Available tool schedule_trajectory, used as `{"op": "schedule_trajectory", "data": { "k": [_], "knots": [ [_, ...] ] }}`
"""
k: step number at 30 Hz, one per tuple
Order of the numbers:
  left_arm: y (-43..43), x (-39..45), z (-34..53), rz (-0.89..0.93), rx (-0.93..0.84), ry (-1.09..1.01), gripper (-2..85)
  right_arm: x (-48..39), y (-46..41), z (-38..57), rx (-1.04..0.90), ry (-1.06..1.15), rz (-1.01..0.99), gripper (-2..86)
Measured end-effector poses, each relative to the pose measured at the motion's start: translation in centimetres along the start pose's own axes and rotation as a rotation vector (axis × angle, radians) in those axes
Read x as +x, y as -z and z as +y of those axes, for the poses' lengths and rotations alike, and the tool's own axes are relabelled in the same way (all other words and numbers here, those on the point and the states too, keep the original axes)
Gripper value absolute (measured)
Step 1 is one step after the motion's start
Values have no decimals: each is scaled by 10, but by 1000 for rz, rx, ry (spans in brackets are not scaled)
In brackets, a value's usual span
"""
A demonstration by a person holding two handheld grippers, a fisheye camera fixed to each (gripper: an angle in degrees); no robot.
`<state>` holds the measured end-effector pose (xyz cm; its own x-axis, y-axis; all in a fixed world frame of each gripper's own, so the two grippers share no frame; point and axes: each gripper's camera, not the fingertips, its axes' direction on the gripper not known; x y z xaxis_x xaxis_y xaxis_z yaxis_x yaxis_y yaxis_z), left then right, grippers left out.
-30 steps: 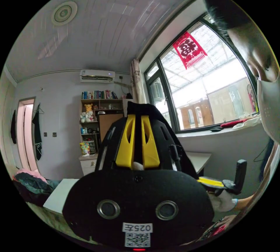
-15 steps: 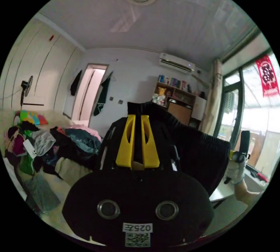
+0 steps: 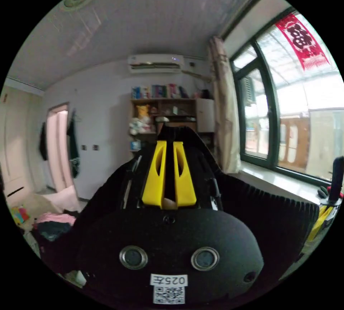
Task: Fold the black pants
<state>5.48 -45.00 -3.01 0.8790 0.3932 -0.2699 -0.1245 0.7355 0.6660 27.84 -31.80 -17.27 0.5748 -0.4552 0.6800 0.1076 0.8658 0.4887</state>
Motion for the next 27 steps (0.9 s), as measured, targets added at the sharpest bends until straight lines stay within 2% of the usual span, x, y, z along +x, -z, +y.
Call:
{"op": "schedule_trajectory", "data": {
  "k": [3,6,7,9,12,15,18,22,25,27],
  "knots": [
    [-125,98,95,168,-158,-12,-9,74,32,66,-140,-114,356,0],
    [-206,195,198,280,-325,-110,-9,147,60,149,-284,-332,533,1],
    [-217,213,217,306,-364,-132,-9,157,63,165,-315,-359,591,2],
    [-246,273,280,426,-505,-183,-8,182,66,219,-470,-388,830,4],
    [-262,320,319,547,-583,-174,-7,196,53,260,-650,-338,1045,7],
    [-278,349,331,667,-680,-161,0,205,51,271,-743,-318,1150,10],
    [-291,343,337,800,-799,-100,34,221,68,273,-701,-429,1111,15],
    [-278,290,330,833,-855,-112,78,244,72,285,-736,-506,1101,30],
    [-229,212,312,863,-824,-73,90,249,61,289,-763,-473,1139,44],
    [-151,141,303,905,-728,-45,97,251,55,286,-782,-474,1170,57]
  ]
}}
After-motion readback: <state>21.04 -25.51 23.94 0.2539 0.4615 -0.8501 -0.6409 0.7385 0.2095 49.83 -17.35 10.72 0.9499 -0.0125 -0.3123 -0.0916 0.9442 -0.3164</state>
